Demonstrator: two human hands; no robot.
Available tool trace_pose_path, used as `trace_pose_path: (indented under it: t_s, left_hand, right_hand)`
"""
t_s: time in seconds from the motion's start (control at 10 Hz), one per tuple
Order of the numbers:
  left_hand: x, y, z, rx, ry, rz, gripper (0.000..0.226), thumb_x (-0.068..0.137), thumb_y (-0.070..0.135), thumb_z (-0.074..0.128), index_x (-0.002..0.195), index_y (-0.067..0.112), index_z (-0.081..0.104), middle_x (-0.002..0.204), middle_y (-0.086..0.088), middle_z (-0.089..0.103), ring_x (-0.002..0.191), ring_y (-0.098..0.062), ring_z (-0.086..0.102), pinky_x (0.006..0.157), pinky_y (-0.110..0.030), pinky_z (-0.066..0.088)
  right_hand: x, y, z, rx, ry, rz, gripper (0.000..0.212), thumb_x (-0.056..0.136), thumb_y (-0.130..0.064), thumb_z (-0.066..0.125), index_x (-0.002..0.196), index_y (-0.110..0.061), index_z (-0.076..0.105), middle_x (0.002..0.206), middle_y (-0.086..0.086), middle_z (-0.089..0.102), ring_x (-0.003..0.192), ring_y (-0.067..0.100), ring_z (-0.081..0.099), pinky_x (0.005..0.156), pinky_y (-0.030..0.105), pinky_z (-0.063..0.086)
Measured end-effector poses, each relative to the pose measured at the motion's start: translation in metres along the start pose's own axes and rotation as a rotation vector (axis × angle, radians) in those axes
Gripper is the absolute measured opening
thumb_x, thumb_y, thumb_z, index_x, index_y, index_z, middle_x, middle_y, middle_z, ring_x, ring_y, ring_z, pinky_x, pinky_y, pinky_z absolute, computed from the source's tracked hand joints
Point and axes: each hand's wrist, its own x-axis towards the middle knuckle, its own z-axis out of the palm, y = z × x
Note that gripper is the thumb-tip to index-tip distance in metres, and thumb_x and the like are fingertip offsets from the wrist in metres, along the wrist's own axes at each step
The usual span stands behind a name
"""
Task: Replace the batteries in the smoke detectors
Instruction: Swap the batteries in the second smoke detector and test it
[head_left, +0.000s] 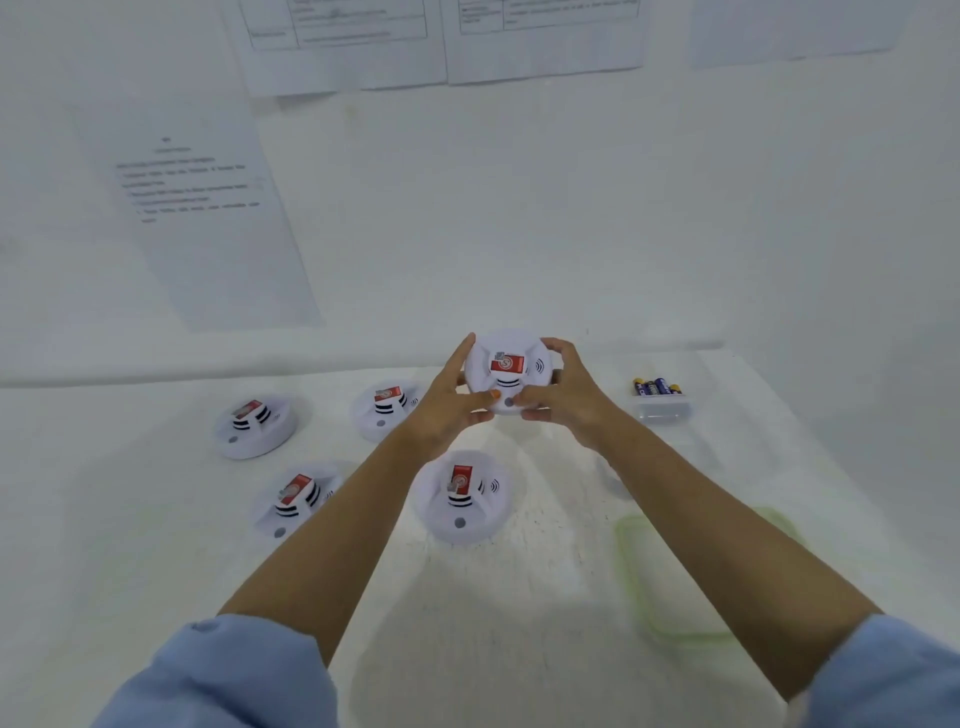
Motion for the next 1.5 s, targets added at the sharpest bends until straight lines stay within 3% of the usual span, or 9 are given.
trace_pose_path:
  t_s: [0.1,0.3,0.4,0.6,0.8,1.1,1.3,1.4,1.5]
  left_hand:
    - [0.012,-0.008,-0.009,0.015,-0.016,-0.028,0.079,0.086,0.001,0.061,0.146,0.03,0.018,0.136,-0.009,0.046,0.11,-0.024,0.055,0.073,-0.023,0.056]
    - [0.031,-0.028,-0.014,0.075,-0.109,-0.058,0.078,0.085,0.008,0.064,0.148,0.023,0.02,0.138,-0.013,0.046,0.111,-0.025,0.054,0.07,-0.019,0.056]
    - [0.029,-0.033,-0.009,0.012,-0.062,-0.111,0.105,0.063,0.048,0.081,0.146,0.013,0.026,0.139,-0.021,0.044,0.118,-0.036,0.052,0.089,-0.037,0.052]
    - [0.031,-0.038,-0.009,0.119,-0.085,-0.039,0.086,0.083,0.001,0.064,0.148,0.023,0.014,0.145,-0.012,0.039,0.127,-0.034,0.045,0.095,-0.037,0.046]
    - [0.026,-0.036,-0.006,0.113,-0.074,-0.029,0.085,0.084,0.002,0.063,0.148,0.021,0.011,0.149,-0.007,0.033,0.131,-0.026,0.041,0.095,-0.029,0.044]
    - [0.019,-0.03,-0.002,0.162,-0.06,0.009,0.077,0.087,0.002,0.059,0.147,0.017,0.014,0.148,-0.01,0.033,0.133,-0.026,0.038,0.108,-0.039,0.036]
    - [0.017,-0.026,0.001,0.175,-0.049,0.023,0.064,0.09,0.001,0.055,0.144,0.014,0.022,0.136,-0.007,0.042,0.122,-0.018,0.041,0.11,-0.041,0.034]
    - [0.018,-0.027,-0.002,0.17,-0.048,-0.007,0.07,0.089,0.001,0.056,0.146,0.016,0.018,0.141,-0.008,0.04,0.128,-0.022,0.042,0.11,-0.043,0.034]
    - [0.017,-0.026,-0.002,0.214,-0.073,0.007,0.076,0.087,0.002,0.059,0.147,0.015,0.014,0.147,-0.009,0.034,0.133,-0.026,0.038,0.109,-0.041,0.035]
  right_hand:
    - [0.006,0.006,0.013,-0.052,0.065,-0.045,0.073,0.074,0.004,0.071,0.131,-0.019,0.032,0.112,0.009,0.055,0.092,0.023,0.057,0.058,0.023,0.054]
    - [0.012,0.024,0.025,-0.229,0.166,-0.171,0.04,0.057,0.0,0.073,0.092,0.003,0.055,0.078,0.018,0.059,0.067,0.021,0.056,0.055,0.037,0.05]
    - [0.022,0.043,0.028,-0.269,0.215,-0.214,0.053,0.054,-0.023,0.067,0.085,0.018,0.055,0.081,0.037,0.058,0.075,0.024,0.053,0.064,0.043,0.048]
    - [0.014,0.042,0.03,-0.295,0.229,-0.158,0.045,0.076,0.009,0.065,0.113,0.024,0.045,0.113,0.041,0.051,0.107,0.046,0.052,0.081,0.022,0.044]
    - [0.014,0.043,0.023,-0.384,0.221,-0.037,0.08,0.078,-0.005,0.068,0.143,-0.019,0.024,0.138,0.011,0.044,0.122,0.031,0.049,0.1,0.042,0.044]
    - [0.016,0.051,0.021,-0.383,0.237,-0.042,0.082,0.078,-0.007,0.069,0.143,-0.024,0.021,0.14,0.008,0.043,0.123,0.028,0.048,0.101,0.041,0.043]
    - [0.016,0.048,0.026,-0.348,0.24,-0.046,0.077,0.079,-0.018,0.07,0.142,-0.013,0.027,0.137,0.017,0.045,0.122,0.033,0.048,0.1,0.038,0.042]
    - [0.023,0.052,0.028,-0.282,0.23,-0.125,0.057,0.085,-0.019,0.064,0.112,0.026,0.044,0.114,0.045,0.048,0.11,0.055,0.046,0.093,0.045,0.042]
    - [0.02,0.051,0.026,-0.299,0.217,-0.125,0.04,0.084,0.008,0.058,0.119,0.02,0.044,0.112,0.031,0.056,0.109,0.036,0.055,0.094,0.045,0.043]
